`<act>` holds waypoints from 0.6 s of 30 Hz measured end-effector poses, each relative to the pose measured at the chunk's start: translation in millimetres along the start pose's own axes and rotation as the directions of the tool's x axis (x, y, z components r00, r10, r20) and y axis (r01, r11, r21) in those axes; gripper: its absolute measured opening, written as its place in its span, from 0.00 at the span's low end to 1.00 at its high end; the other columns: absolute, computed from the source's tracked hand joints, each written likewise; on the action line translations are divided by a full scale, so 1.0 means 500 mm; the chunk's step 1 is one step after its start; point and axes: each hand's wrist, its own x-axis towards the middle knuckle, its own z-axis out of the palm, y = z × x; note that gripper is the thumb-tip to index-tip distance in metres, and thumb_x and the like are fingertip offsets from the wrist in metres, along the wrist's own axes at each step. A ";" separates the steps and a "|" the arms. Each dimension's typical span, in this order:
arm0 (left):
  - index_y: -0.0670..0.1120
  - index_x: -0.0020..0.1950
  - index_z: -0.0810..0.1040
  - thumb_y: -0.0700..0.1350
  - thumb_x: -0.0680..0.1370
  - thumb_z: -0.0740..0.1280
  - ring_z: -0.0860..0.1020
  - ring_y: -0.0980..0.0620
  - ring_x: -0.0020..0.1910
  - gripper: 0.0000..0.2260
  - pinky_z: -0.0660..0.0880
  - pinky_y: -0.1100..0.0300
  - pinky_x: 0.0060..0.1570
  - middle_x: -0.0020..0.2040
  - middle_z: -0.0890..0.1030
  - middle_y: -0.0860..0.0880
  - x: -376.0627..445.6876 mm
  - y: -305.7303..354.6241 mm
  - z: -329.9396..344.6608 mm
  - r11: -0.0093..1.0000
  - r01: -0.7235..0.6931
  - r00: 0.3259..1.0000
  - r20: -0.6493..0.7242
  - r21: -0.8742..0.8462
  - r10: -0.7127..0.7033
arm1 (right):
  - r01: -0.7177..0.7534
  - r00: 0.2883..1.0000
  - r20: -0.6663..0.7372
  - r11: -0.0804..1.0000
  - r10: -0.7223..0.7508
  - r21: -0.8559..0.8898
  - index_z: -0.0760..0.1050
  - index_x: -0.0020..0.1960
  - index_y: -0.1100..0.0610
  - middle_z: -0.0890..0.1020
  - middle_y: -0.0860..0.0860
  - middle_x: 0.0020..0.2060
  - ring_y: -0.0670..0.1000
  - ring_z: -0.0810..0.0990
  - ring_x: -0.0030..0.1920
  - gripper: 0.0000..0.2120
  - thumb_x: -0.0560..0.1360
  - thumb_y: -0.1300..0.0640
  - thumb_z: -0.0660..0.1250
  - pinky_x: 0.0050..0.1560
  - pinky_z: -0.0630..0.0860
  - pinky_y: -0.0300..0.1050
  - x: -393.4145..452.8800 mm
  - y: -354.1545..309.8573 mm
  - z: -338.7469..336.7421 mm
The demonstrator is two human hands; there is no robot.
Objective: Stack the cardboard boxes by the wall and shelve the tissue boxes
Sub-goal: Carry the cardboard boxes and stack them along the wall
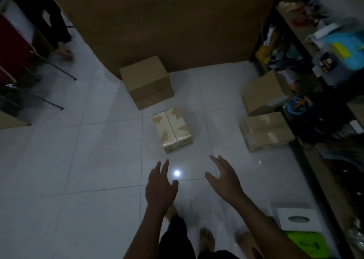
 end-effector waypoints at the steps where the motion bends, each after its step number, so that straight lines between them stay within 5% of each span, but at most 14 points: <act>1: 0.58 0.83 0.53 0.50 0.79 0.67 0.53 0.46 0.82 0.35 0.65 0.46 0.73 0.83 0.53 0.52 0.045 -0.005 -0.009 0.999 0.011 1.000 0.002 -0.037 -0.011 | 0.000 1.000 0.012 1.000 0.000 0.007 0.63 0.78 0.44 0.60 0.50 0.79 0.51 0.56 0.79 0.30 0.78 0.50 0.68 0.76 0.59 0.49 0.041 -0.012 0.010; 5: 0.56 0.83 0.56 0.49 0.79 0.68 0.56 0.45 0.81 0.35 0.61 0.47 0.74 0.83 0.55 0.49 0.227 -0.042 -0.043 0.988 0.071 0.997 0.032 -0.138 -0.068 | -0.041 0.996 0.076 0.998 0.037 0.051 0.62 0.78 0.44 0.60 0.49 0.79 0.48 0.58 0.78 0.29 0.79 0.50 0.68 0.71 0.58 0.40 0.208 -0.057 0.060; 10: 0.56 0.83 0.55 0.49 0.80 0.68 0.58 0.47 0.81 0.35 0.59 0.52 0.75 0.83 0.55 0.49 0.479 -0.120 -0.026 0.963 0.172 0.982 0.111 -0.208 -0.152 | -0.136 0.989 0.067 0.986 0.130 0.101 0.63 0.77 0.44 0.61 0.48 0.79 0.48 0.59 0.78 0.29 0.79 0.51 0.68 0.72 0.58 0.41 0.450 -0.069 0.139; 18: 0.51 0.82 0.58 0.46 0.80 0.70 0.59 0.49 0.80 0.33 0.57 0.53 0.77 0.81 0.62 0.48 0.848 -0.276 0.176 0.934 0.253 0.966 0.111 -0.253 -0.232 | -0.067 0.997 0.033 0.997 0.068 -0.028 0.64 0.77 0.45 0.63 0.50 0.78 0.51 0.61 0.77 0.28 0.78 0.49 0.67 0.73 0.60 0.43 0.839 0.067 0.316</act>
